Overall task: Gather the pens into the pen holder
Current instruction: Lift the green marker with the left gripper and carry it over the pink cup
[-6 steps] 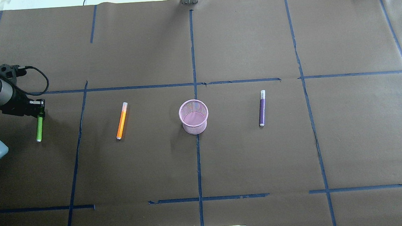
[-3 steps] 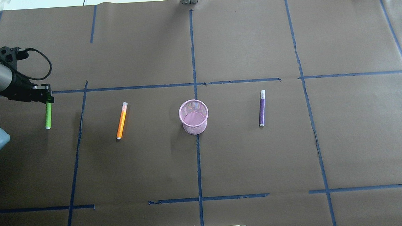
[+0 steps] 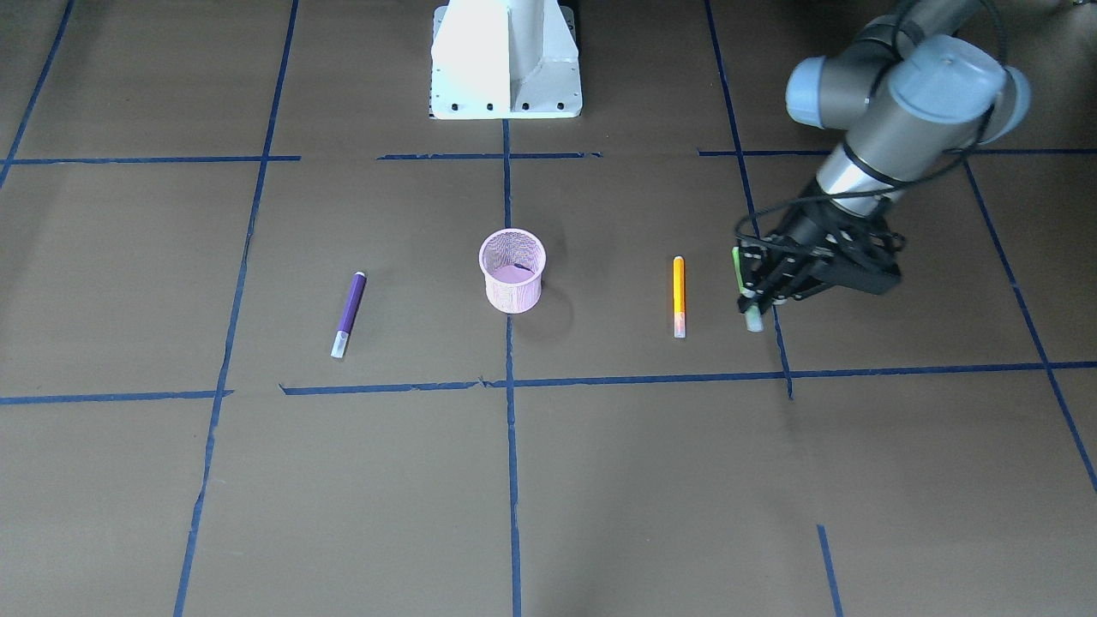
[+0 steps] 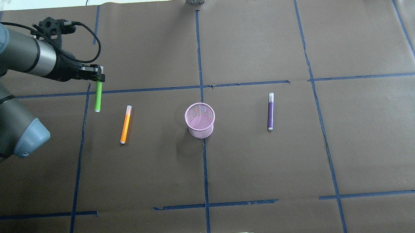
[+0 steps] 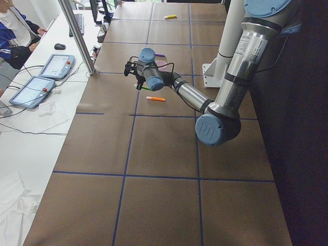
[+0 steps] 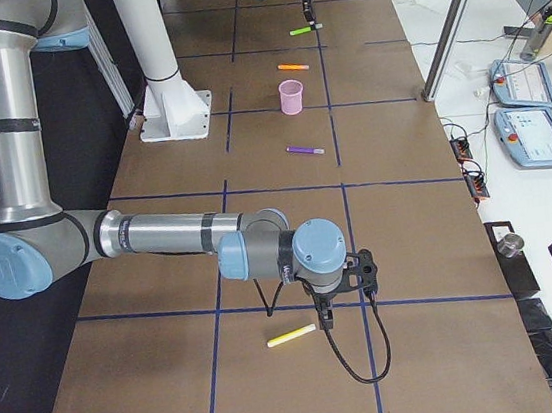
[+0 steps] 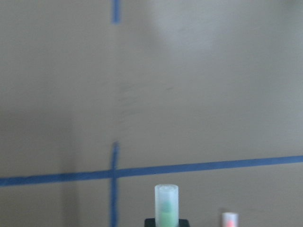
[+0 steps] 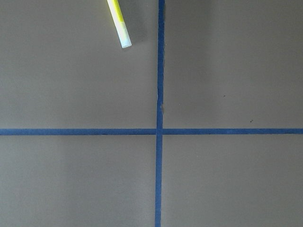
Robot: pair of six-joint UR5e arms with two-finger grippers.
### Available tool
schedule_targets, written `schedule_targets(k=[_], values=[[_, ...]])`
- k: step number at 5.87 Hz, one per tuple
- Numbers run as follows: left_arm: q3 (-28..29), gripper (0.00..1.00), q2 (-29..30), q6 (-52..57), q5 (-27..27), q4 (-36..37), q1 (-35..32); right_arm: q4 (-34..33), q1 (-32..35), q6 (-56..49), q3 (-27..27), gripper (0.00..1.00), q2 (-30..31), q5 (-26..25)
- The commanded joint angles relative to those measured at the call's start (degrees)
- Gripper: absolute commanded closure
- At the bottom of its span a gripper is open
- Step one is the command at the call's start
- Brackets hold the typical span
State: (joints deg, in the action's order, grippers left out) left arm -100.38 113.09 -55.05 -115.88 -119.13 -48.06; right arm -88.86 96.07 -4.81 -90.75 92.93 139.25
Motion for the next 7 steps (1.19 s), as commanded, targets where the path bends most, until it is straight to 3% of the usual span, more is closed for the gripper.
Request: schedule_targets(k=[1, 4, 6, 7], values=[[-1.2, 1.0, 5.1, 0.0, 12.2, -5.9, 10.1, 0.0, 0.0, -0.1, 0.1, 0.0, 0.5, 0.0], [1.6, 1.0, 4.9, -5.5, 30.1, -29.2, 20.9, 0.0, 0.1, -0.1, 0.1, 0.0, 0.5, -0.1], [5.6, 1.0, 9.1, -5.5, 34.7, -31.7, 22.0, 0.0, 0.1, -0.1, 0.0, 0.0, 0.5, -0.1], [11.5, 1.0, 9.8, -5.5, 36.2, -38.7, 22.0, 0.0, 0.1, -0.2, 0.0, 0.0, 0.5, -0.2]])
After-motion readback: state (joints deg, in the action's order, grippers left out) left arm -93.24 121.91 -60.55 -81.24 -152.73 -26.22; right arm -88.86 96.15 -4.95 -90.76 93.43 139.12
